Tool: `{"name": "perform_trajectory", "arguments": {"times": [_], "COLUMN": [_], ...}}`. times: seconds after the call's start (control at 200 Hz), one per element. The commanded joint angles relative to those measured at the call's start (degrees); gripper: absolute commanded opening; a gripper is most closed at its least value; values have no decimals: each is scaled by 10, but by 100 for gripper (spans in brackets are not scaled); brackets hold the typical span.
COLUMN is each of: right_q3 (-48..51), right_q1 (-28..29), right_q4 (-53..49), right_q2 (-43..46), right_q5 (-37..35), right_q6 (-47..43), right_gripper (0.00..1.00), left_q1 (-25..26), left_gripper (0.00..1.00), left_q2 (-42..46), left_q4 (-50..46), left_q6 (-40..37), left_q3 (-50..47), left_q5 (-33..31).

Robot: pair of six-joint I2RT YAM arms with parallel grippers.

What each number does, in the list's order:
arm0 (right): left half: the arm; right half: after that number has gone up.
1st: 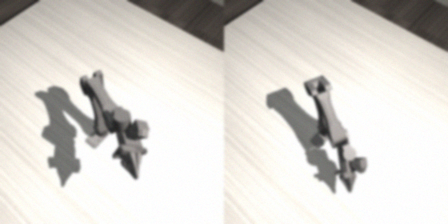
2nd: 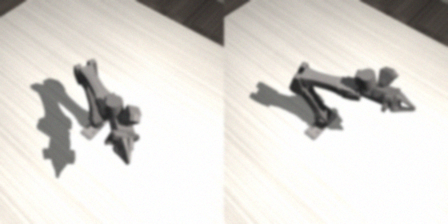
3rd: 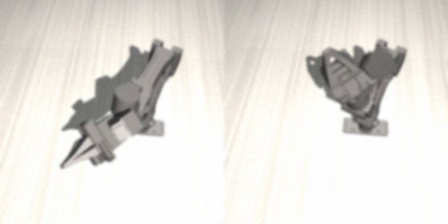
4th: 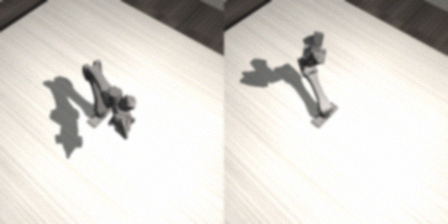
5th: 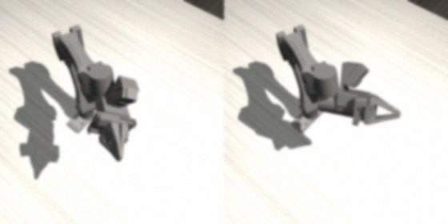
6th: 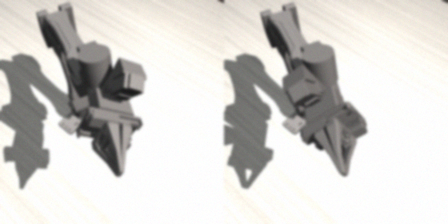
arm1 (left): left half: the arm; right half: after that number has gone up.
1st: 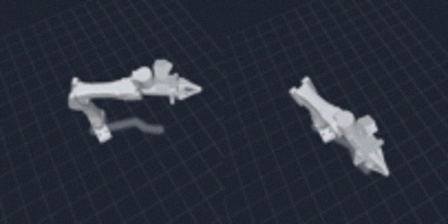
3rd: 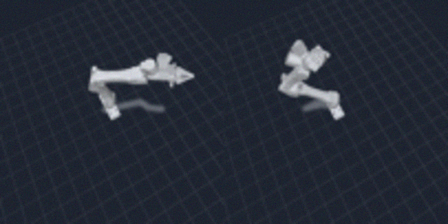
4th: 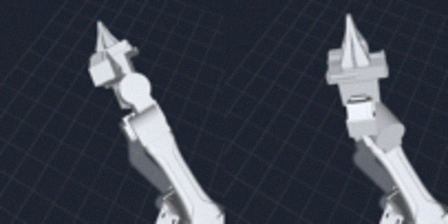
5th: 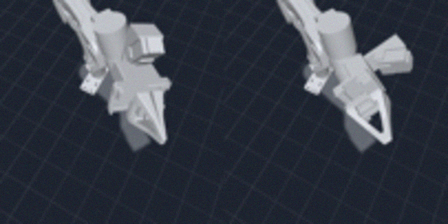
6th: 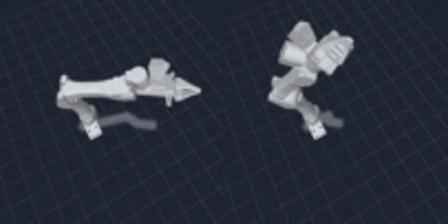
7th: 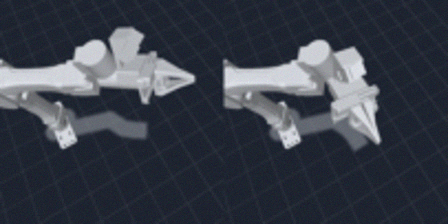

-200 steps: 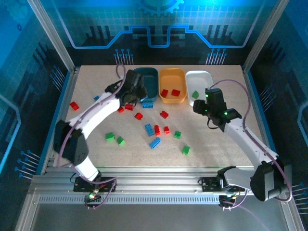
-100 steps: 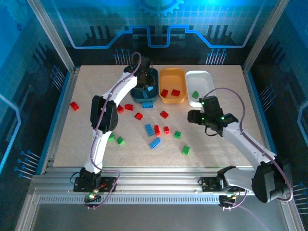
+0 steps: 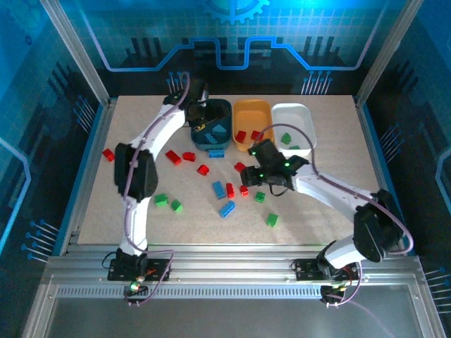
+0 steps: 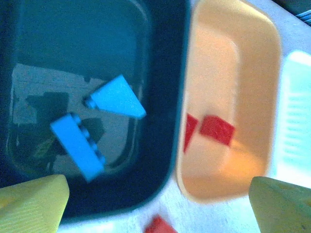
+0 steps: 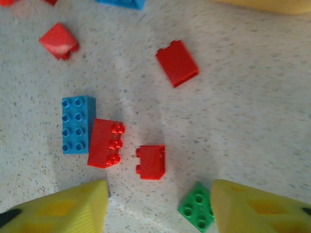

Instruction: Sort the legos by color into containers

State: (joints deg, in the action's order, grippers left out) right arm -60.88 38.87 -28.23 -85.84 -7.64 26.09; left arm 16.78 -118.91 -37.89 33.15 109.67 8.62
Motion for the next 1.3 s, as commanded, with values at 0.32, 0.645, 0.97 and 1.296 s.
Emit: {"name": "perform_trajectory", "arguments": {"times": [0.32,0.645,0.97,1.296], "right_q3": [-48,-59,-56,-212], "right_q1": [40,39,38,-66], "right_q4": [-16,1,8,-10], "right_q2": [-140,-193,-155,-180], "right_q5": [0,-32,-63,-115], "right_q6": [-29,-35,-39,-120], "right_gripper": [50,45,27,28], "left_q1": [-1,-1,-1,-29], "left_gripper": [99,99,99,99], "left_q2": [357,395,426,525], "left_q4": [262,300,254,213], "left_q6": [99,137,109,113], "left_q3": [-621,-683,-642,-658], "left_q5": [52,68,61,-12]}}
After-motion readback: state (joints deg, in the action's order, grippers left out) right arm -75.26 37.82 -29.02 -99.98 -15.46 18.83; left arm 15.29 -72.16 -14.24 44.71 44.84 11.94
